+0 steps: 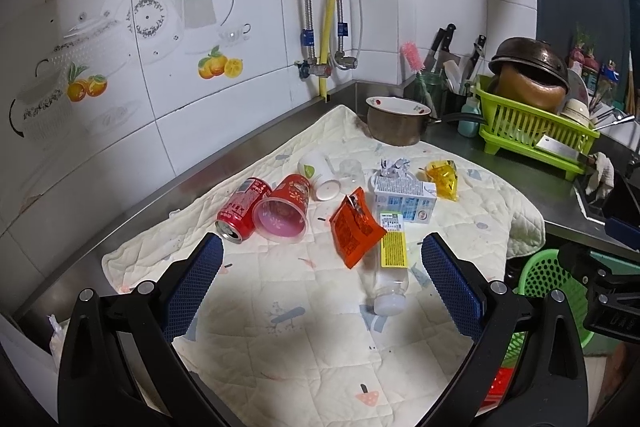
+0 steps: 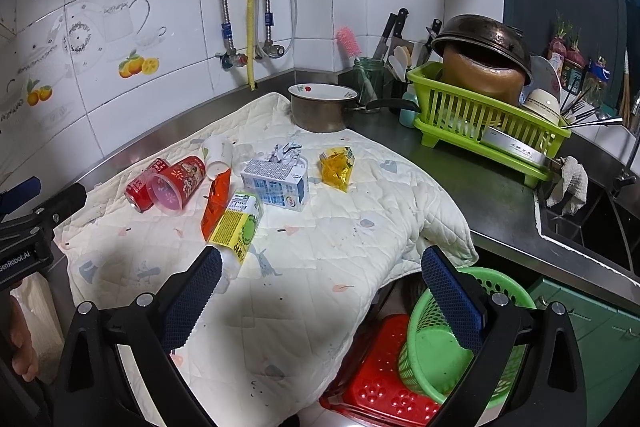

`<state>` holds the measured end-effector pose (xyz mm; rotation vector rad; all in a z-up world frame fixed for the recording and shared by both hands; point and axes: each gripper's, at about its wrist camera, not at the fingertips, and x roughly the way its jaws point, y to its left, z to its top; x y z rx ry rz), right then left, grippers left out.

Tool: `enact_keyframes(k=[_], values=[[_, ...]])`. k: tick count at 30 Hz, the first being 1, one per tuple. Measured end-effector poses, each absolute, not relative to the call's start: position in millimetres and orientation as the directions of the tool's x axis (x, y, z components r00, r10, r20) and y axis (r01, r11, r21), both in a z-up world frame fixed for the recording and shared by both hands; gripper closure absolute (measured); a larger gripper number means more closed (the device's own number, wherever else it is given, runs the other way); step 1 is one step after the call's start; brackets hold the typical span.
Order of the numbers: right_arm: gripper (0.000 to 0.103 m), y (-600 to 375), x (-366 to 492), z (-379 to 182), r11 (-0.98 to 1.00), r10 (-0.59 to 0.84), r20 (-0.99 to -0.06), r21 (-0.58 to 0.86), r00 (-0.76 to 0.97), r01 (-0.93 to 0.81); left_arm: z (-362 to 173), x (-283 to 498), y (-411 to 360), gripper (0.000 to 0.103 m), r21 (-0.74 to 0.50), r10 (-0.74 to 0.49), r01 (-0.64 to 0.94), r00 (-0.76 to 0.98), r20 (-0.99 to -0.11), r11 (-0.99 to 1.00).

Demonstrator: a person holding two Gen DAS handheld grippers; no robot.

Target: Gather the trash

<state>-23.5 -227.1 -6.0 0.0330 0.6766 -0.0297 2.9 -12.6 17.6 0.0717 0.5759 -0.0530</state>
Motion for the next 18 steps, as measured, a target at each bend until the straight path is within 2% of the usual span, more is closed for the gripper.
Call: enact_keyframes(k=[18], values=[[0.006, -220.6, -18.2, -12.1, 1.0, 0.004, -0.626, 0.022, 0.78, 0.013, 17.2, 9.6, -8.7, 0.005, 0.057, -0.028, 0.071, 0.834, -0.551, 0.996]])
